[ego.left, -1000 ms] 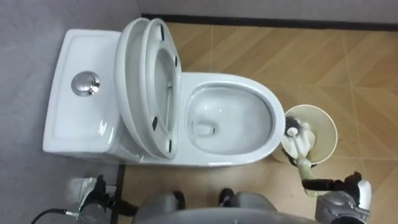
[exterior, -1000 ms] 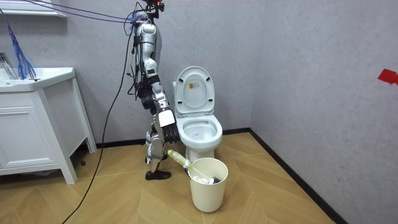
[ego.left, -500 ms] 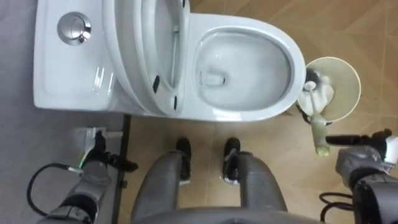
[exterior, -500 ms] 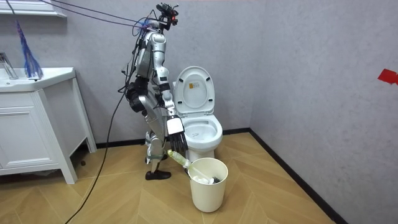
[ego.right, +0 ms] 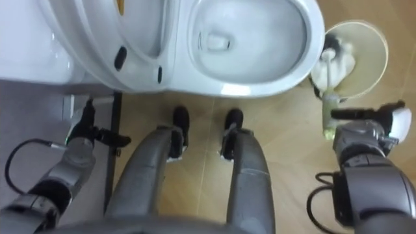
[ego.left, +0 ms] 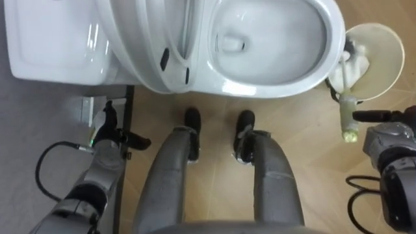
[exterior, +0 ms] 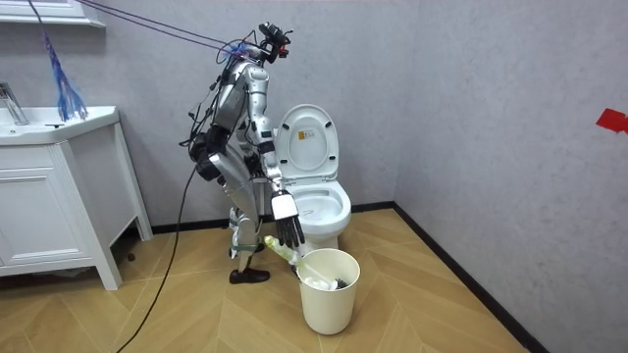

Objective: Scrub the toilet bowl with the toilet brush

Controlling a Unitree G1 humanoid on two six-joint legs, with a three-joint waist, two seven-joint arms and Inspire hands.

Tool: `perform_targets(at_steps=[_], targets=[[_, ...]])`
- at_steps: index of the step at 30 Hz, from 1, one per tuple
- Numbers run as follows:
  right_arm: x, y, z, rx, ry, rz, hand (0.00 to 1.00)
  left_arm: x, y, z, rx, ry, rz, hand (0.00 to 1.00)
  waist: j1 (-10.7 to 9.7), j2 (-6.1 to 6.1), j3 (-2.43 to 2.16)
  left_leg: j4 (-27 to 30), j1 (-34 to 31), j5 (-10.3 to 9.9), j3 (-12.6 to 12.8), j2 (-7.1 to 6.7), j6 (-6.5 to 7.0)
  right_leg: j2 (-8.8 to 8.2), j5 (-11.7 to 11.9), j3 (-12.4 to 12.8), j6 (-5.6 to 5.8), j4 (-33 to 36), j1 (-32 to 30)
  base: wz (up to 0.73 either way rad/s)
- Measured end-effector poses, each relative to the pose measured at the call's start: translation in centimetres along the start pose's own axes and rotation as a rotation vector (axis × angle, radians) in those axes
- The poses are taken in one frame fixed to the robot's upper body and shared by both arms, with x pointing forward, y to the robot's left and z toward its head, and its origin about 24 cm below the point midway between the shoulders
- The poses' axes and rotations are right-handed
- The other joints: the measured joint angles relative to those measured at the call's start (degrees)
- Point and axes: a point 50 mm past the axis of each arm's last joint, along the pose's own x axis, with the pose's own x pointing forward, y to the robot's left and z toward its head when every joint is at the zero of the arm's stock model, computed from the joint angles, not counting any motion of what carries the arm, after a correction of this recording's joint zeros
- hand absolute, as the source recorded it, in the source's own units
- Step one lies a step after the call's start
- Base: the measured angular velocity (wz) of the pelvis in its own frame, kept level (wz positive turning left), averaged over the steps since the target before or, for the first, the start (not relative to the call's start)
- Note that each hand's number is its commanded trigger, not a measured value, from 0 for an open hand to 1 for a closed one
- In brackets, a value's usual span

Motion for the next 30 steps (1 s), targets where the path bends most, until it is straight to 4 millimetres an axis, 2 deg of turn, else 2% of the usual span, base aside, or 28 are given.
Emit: perform_targets(at_steps=[4,9,17,26,30], targets=[[-0.1,0.3,1.0,0.042,-0.001,0.009,0.0,0.0,-0.1,0.1,0.019,-0.009,-0.009,0.0,0.1,0.02,0.0,0.4,-0.9,0.0,0.0,-0.03,0.01,-0.02,0.0,0.1,-0.04,0.3,-1.0,0.0],[-0.1,0.3,0.9,0.104,0.033,0.013,0.0,0.1,0.2,0.3,0.02,-0.019,-0.002,0.0,0.2,0.04,-0.01,0.5,-1.2,0.0,0.0,0.4,0.01,0.06,0.0,-0.1,-0.05,0.1,-1.1,0.0],[-0.2,0.5,1.0,0.188,0.052,0.037,0.0,0.2,0.8,0.9,0.019,-0.051,0.011,0.0,0.5,0.37,-0.04,0.3,-1.5,0.0,0.0,0.36,0.01,-0.03,-0.1,-0.6,-0.14,-0.1,-1.3,0.0],[-0.2,0.8,-1.2,0.24,0.126,0.148,0.0,0.2,0.5,0.8,0.017,-0.041,-0.019,0.0,1.3,1.32,-0.09,0.3,-1.5,0.0,-0.3,0.22,-0.01,-0.09,-0.1,-0.9,-0.26,0.1,-1.2,0.0],[-0.2,0.8,-2.5,0.229,0.163,0.196,0.0,0.2,0.5,0.8,0.017,-0.041,-0.021,0.0,1.2,1.7,-0.12,0.5,-1.4,0.0,-1.0,-0.62,-0.06,-0.95,-0.9,-1.2,-0.3,1.2,-1.3,0.11]])
